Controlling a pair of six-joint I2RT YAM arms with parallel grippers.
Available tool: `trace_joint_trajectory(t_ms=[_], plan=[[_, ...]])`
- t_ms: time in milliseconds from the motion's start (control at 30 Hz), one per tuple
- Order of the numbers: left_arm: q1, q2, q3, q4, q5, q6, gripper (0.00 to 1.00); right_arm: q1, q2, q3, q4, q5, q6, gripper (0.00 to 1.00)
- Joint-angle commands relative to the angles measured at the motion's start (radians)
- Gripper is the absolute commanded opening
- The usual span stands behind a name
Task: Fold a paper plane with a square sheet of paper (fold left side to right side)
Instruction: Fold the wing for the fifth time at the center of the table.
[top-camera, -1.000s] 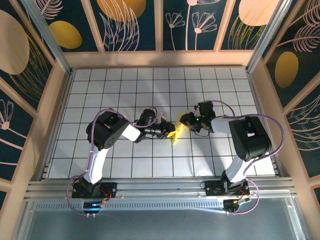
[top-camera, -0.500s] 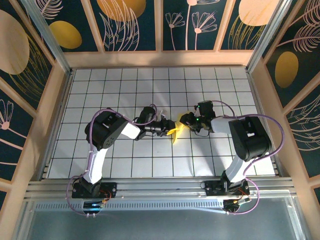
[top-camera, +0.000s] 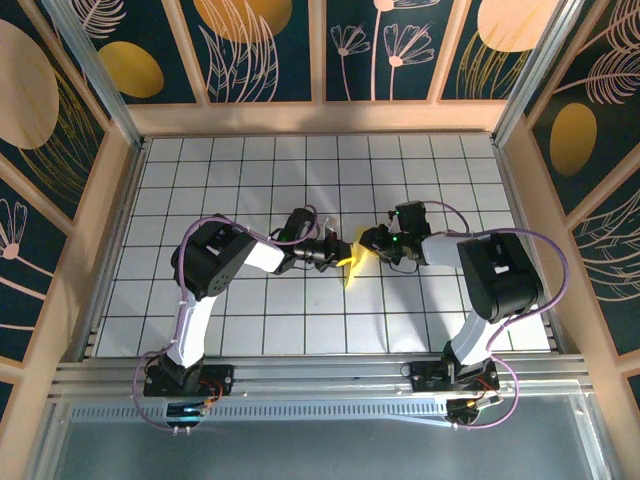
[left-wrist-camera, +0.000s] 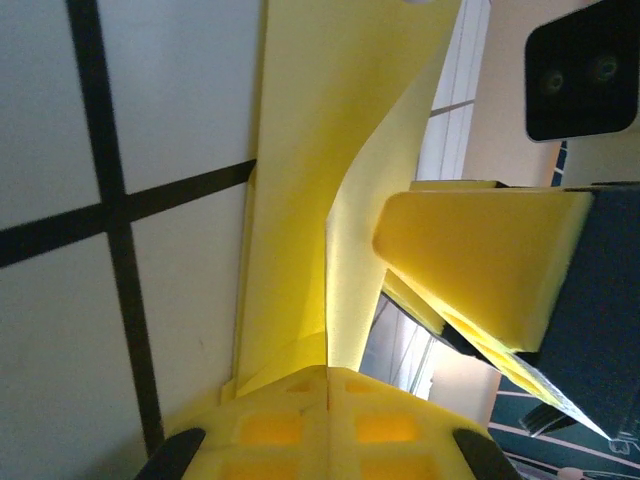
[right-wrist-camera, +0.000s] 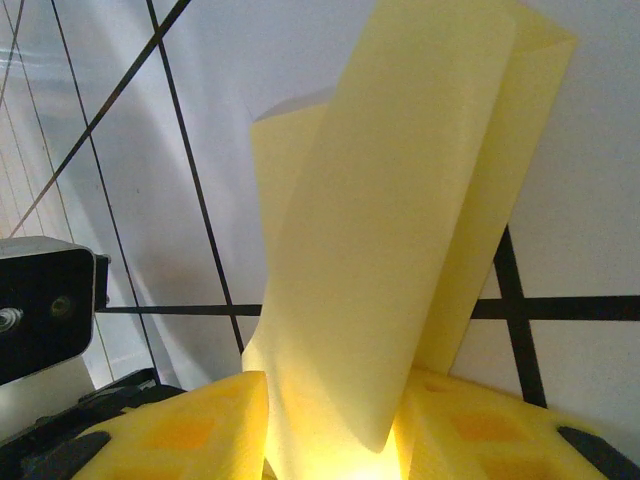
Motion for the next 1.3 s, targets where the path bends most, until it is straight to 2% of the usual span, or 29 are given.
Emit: trace_joint_trajectory(t_ms=[0,1267], plan=[[0.007,0.021,0.033,-0.063,-0.023,0.047,0.05,0.020,0.050,0.006,-0.050,0.058,-0.036,0.38],[0.006,0.051,0.091,-0.296,-0.081,0.134,0.02,0.004,-0.044,-0.003,-0.033,0.034,-0.004,0.40]])
